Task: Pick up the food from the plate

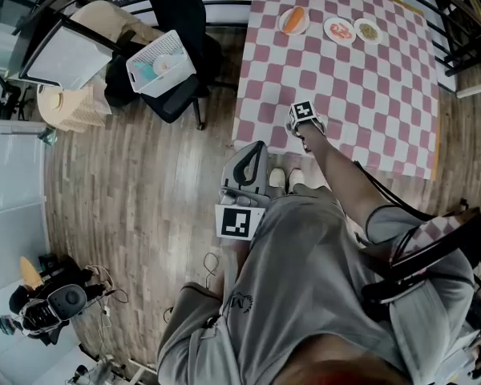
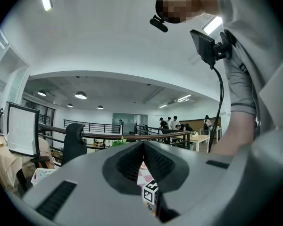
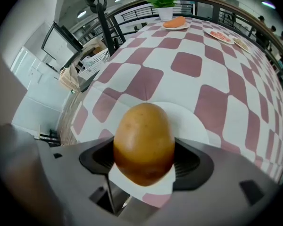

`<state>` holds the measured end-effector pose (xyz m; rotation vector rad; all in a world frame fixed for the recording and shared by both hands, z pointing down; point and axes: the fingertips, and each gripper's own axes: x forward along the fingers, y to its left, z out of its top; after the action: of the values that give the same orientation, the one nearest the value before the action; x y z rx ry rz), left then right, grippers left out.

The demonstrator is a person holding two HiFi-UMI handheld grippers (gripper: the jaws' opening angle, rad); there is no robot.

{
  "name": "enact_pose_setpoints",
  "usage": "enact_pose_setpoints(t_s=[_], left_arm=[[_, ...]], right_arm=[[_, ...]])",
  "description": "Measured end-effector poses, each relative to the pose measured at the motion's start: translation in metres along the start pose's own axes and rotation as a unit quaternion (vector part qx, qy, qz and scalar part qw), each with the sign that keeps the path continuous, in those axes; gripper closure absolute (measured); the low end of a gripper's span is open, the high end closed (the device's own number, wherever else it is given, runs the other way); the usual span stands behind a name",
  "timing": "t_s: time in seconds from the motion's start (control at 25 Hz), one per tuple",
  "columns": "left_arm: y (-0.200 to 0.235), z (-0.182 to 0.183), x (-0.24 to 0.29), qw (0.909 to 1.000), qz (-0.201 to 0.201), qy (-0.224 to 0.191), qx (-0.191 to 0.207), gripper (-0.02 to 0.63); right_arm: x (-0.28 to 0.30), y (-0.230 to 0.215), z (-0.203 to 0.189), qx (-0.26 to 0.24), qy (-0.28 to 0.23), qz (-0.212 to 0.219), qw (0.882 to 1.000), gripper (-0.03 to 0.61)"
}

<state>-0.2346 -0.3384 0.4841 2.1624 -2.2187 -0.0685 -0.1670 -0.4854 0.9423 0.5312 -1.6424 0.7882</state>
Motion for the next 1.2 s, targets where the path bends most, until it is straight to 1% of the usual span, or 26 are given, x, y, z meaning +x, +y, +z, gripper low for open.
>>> enact_pose_setpoints(t_s=[0.12, 0.24, 0.44, 0.56, 0.64, 0.72, 0.8, 0.92, 1.0, 1.08, 1.2], left_arm=[[-0.001, 0.0, 0.0, 1.0, -0.003, -0.001, 0.003, 0.604], [-0.002, 0.0, 0.0, 1.0, -0.005, -0.001, 0.008, 0.603], [-0.002, 0.0, -0.001, 0.9999, 0.0, -0.001, 0.016, 0.603], [-0.003, 0.0, -0.003, 0.9999, 0.001, -0.003, 0.015, 0.603], [-0.005, -0.001, -0.003, 0.9999, 0.0, -0.002, 0.017, 0.603], [-0.006, -0.002, -0.004, 0.9998, 0.002, 0.001, 0.019, 0.603], [-0.005, -0.001, -0.004, 0.9997, 0.004, 0.002, 0.022, 0.603], [-0.003, -0.001, 0.0, 0.9997, 0.001, 0.002, 0.024, 0.603], [-0.002, -0.009, 0.0, 0.9997, -0.001, 0.011, 0.023, 0.603], [0.0, -0.021, 0.002, 0.9993, -0.002, 0.026, 0.025, 0.603], [-0.001, -0.028, 0.011, 0.9991, -0.01, 0.036, 0.022, 0.603]], right_arm=[[0.0, 0.0, -0.002, -0.012, -0.002, 0.006, 1.0, 0.232], [0.0, 0.001, -0.002, -0.039, -0.004, 0.015, 0.999, 0.232], [0.0, 0.001, -0.005, -0.075, -0.014, 0.042, 0.996, 0.232], [-0.001, 0.002, -0.004, -0.069, -0.03, 0.061, 0.995, 0.232], [-0.002, 0.002, -0.004, -0.077, -0.035, 0.062, 0.994, 0.23], [-0.003, 0.003, -0.006, -0.09, -0.041, 0.06, 0.993, 0.232], [-0.004, 0.002, -0.007, -0.092, -0.048, 0.056, 0.993, 0.231], [-0.009, -0.009, -0.005, -0.091, -0.064, 0.037, 0.993, 0.232], [-0.013, -0.013, -0.004, -0.09, -0.081, 0.041, 0.992, 0.23], [-0.019, -0.015, -0.001, -0.085, -0.099, 0.055, 0.99, 0.232], [-0.029, -0.023, 0.001, -0.078, -0.117, 0.064, 0.988, 0.23]])
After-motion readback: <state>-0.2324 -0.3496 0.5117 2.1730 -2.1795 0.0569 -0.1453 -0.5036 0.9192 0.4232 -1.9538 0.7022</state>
